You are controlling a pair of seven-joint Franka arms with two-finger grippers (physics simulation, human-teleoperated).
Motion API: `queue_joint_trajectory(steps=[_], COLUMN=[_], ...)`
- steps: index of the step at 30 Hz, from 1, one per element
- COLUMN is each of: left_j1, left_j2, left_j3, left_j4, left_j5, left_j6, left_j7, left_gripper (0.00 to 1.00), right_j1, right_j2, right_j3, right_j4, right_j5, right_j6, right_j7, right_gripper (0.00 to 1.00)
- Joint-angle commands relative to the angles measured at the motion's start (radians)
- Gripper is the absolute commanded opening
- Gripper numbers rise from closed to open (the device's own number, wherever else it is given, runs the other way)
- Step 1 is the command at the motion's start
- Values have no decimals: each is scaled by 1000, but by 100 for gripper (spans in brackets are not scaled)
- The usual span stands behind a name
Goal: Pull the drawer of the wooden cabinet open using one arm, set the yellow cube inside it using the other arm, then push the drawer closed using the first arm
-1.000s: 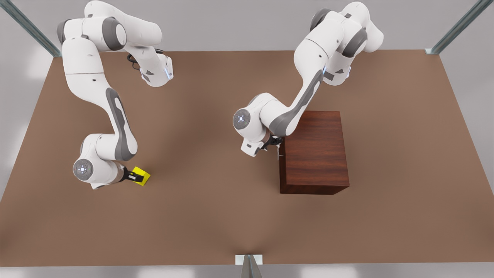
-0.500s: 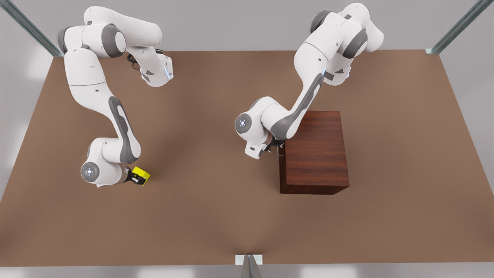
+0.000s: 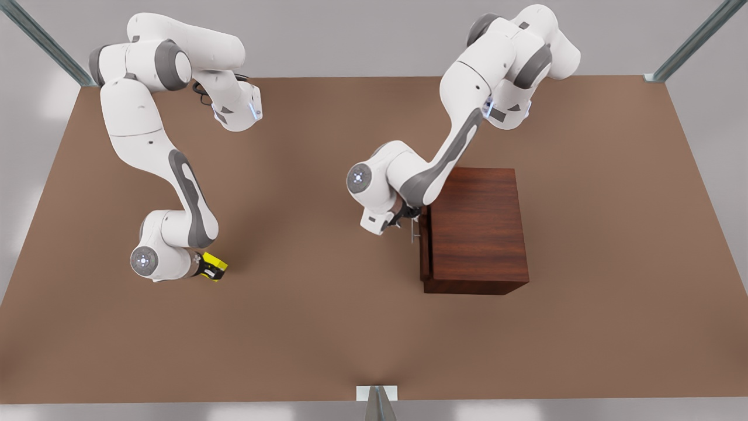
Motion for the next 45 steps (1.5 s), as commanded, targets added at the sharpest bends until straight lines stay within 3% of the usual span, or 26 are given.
queue_joint_trajectory(steps=[1,2,9,13,19,26,30,32,33,34,38,45], left_j1=[-2,-6,-7,-7,-38,-81,-85,-85,-85,-84,117,488], left_j2=[-1,-1,20,39,48,48,49,48,39,3,-110,-135], left_j3=[-1,-7,-9,-9,-9,-11,-9,-30,-40,-64,-67,-57], left_j4=[1,3,27,56,78,95,124,214,282,314,314,308], left_j5=[0,0,2,2,2,0,0,-8,-8,-9,-198,-238], left_j6=[18,24,53,67,71,64,67,27,-34,-80,-251,-355], left_j7=[-16,-16,-2,0,-2,-6,-6,-6,-5,-5,319,866], left_gripper=[62,62,60,60,59,58,58,65,83,95,100,100], right_j1=[1,2,13,13,13,108,119,120,122,122,133,352], right_j2=[0,0,-12,-49,-52,-49,-49,-49,-49,-49,-50,-4], right_j3=[0,1,3,35,135,152,215,250,259,276,376,360], right_j4=[1,2,48,68,252,476,486,487,487,487,518,670], right_j5=[-2,-2,-16,-24,-24,-17,-8,-8,-8,-8,-16,-39], right_j6=[14,11,-57,-58,-236,-442,-446,-446,-446,-446,-446,-475], right_j7=[8,8,13,5,16,65,111,143,143,145,228,459], right_gripper=[80,74,68,67,68,68,68,68,68,68,67,67])
